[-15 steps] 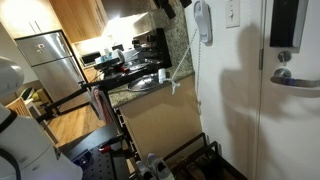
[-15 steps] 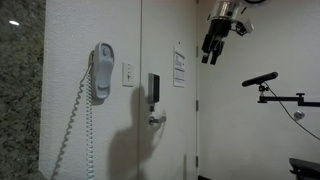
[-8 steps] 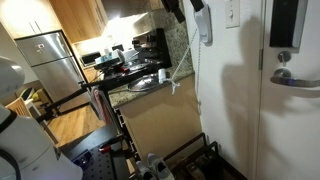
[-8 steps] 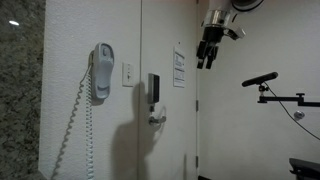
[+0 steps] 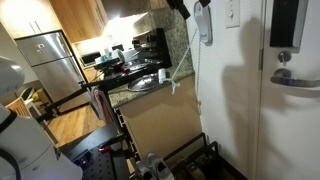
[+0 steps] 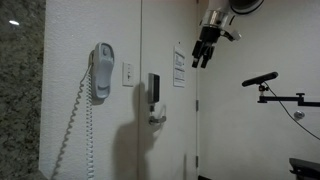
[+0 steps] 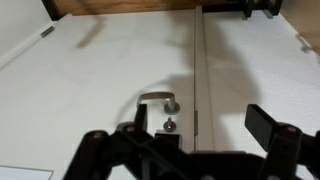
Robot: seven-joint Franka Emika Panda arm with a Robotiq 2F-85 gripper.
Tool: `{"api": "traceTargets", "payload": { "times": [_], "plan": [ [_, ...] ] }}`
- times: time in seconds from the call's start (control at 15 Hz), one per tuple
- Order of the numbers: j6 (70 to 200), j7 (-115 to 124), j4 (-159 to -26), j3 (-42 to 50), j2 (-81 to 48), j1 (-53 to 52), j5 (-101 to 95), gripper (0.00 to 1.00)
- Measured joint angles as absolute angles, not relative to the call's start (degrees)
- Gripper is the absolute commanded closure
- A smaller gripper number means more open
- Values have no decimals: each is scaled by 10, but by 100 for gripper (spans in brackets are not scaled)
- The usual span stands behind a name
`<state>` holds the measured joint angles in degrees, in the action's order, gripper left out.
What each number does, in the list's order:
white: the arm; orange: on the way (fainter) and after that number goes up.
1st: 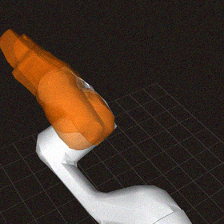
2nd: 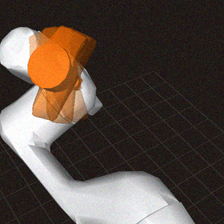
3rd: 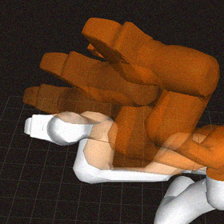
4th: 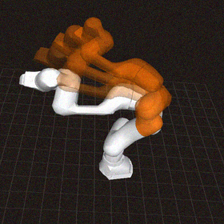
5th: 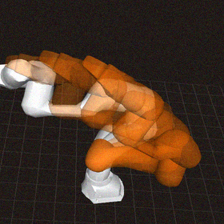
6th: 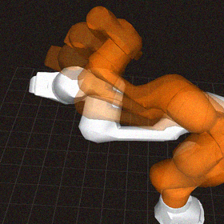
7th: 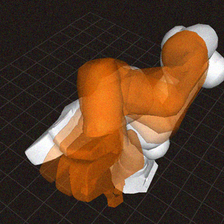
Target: Push a button on the digital lock on the door
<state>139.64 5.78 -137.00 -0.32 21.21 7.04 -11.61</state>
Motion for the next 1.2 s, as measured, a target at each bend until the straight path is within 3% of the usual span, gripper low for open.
{"api": "traceTargets", "payload": {
  "times": [0.53, 0.8, 0.87, 1.0, 1.2],
  "plan": [
    [1447, 60, -1327, 44, 98, 71, -59, 0],
    [1394, 117, -1281, 45, 53, 77, -75, 0],
    [1380, 129, -1270, 45, 45, 77, -77, 25],
    [1368, 138, -1254, 44, 34, 77, -77, 32],
    [1368, 139, -1243, 44, 32, 76, -77, 58]
  ]
}}
